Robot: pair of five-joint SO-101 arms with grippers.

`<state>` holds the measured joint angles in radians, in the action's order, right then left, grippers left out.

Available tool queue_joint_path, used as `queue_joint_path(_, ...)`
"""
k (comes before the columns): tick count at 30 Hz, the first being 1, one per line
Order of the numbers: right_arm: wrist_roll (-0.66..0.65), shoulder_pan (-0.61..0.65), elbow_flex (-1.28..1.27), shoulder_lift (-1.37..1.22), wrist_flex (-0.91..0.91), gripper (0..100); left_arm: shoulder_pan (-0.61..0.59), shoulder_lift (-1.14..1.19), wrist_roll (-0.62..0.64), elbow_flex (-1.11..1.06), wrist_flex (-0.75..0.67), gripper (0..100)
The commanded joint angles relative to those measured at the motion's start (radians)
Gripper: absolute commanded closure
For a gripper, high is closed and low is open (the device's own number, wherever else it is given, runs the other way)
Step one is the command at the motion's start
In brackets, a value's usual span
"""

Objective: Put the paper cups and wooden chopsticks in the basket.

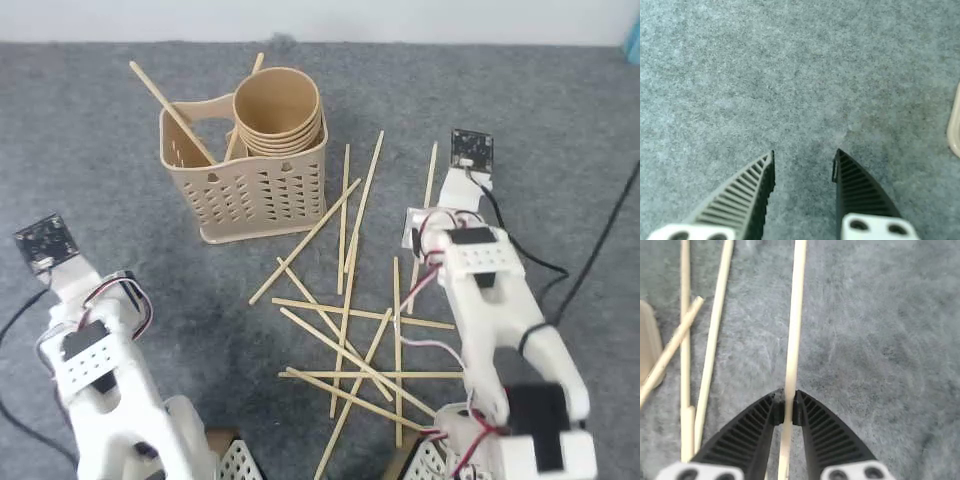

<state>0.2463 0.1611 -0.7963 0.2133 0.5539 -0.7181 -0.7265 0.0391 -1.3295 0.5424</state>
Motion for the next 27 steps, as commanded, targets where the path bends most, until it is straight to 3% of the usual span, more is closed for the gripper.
queue_joint_path(1, 0.011, 0.045, -0.034, 0.117, -0.062, 99.2, 0.008, -0.023, -0.008, 0.002, -0.018, 82)
queue_joint_path(12, 0.074, 0.104, -0.166, 0.346, -0.087, 99.2, 0.008, -0.023, -0.008, 0.002, -0.018, 82)
queue_joint_path(21, 0.066, 0.311, -0.397, 0.874, -0.087, 99.2, 0.008, -0.023, -0.008, 0.002, -0.018, 82)
queue_joint_path(27, -0.017, 0.332, -0.416, 1.207, -0.108, 99.2, 0.005, -0.023, -0.008, 0.002, -0.018, 82)
